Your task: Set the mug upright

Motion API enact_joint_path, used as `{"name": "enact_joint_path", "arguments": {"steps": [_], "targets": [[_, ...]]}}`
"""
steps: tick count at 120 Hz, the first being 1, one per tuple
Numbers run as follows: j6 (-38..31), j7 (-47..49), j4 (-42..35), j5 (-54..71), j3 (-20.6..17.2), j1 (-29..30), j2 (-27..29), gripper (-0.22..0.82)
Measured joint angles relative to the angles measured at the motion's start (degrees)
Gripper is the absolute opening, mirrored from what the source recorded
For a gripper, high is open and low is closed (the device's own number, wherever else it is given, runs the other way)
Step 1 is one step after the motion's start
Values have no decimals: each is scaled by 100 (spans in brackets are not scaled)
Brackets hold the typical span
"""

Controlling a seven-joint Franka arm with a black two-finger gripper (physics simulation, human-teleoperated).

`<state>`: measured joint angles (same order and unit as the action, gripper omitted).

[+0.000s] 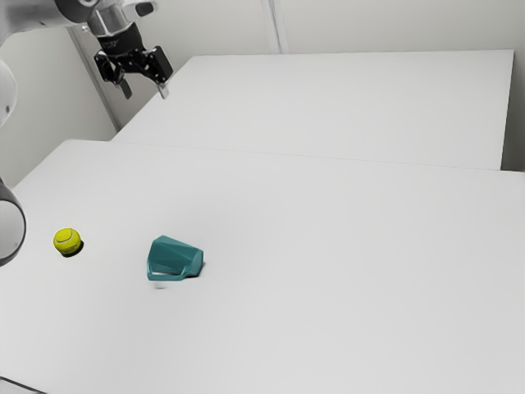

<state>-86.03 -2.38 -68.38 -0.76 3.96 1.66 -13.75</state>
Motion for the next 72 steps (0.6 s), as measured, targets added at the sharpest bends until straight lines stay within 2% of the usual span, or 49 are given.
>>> {"name": "enact_joint_path", "arguments": {"steps": [12,26,38,53,72], "targets": [[-103,-26,-450,-209,63,-18,242,60],[-323,-135,-2162,-1781,904,72,672,60],[-511,-407,-3244,-2843,1333,298,788,60],[-821,-885,-4241,-3622,1459,599,761,60],[-1127,-1519,-4742,-3965,1505,810,584,60]]}}
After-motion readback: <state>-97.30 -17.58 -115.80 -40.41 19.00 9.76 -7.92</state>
